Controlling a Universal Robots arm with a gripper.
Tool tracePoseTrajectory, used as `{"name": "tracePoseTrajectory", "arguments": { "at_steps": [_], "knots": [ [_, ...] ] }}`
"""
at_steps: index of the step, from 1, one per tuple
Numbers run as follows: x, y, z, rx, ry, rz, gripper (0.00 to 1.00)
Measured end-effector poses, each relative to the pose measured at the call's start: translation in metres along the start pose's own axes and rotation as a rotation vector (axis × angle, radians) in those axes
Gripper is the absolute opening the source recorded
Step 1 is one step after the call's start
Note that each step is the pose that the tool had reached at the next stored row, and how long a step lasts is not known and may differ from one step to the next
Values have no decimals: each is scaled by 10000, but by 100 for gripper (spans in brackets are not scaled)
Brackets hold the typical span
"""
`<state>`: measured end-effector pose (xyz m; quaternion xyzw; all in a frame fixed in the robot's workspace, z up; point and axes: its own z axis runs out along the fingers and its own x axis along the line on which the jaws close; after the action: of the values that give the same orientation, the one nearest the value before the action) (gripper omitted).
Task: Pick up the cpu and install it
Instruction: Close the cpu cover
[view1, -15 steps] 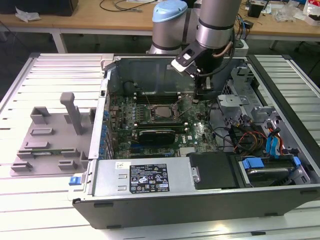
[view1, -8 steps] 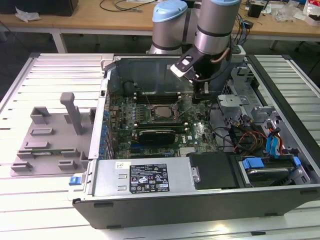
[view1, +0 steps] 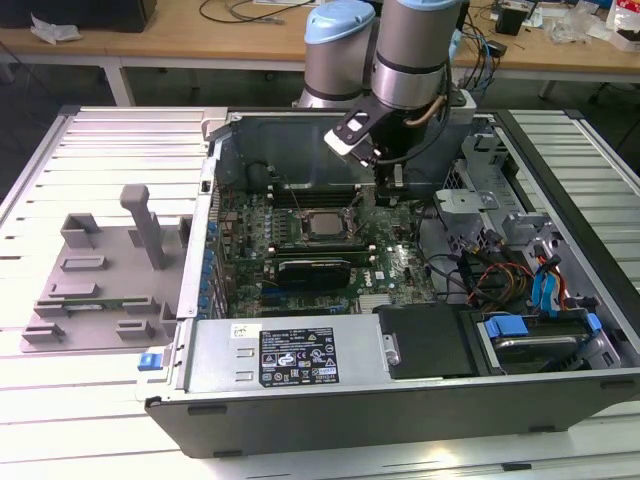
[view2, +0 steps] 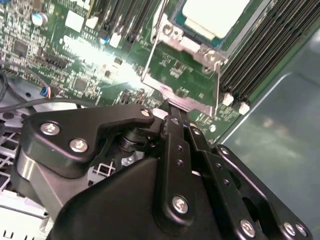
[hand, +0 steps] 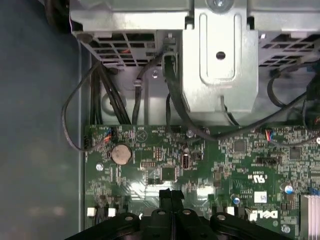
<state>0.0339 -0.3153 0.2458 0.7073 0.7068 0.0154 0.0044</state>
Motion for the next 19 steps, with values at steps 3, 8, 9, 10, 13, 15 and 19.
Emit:
{"name": "tracePoseTrajectory", "arguments": {
  "at_steps": [3, 8, 9, 10, 13, 15, 19],
  "knots": [
    [0, -148, -4, -80, 1, -3, 11],
    [0, -466, -12, -214, 2, -2, 11],
    [0, -473, -12, -215, 3, -3, 11],
    [0, -475, -13, -214, 2, -5, 11],
    [-1, -478, -8, -215, 2, -4, 11],
    [0, -499, 4, -215, 1, -4, 11],
    [-1, -569, 41, -215, -63, -6, 11]
  ]
}}
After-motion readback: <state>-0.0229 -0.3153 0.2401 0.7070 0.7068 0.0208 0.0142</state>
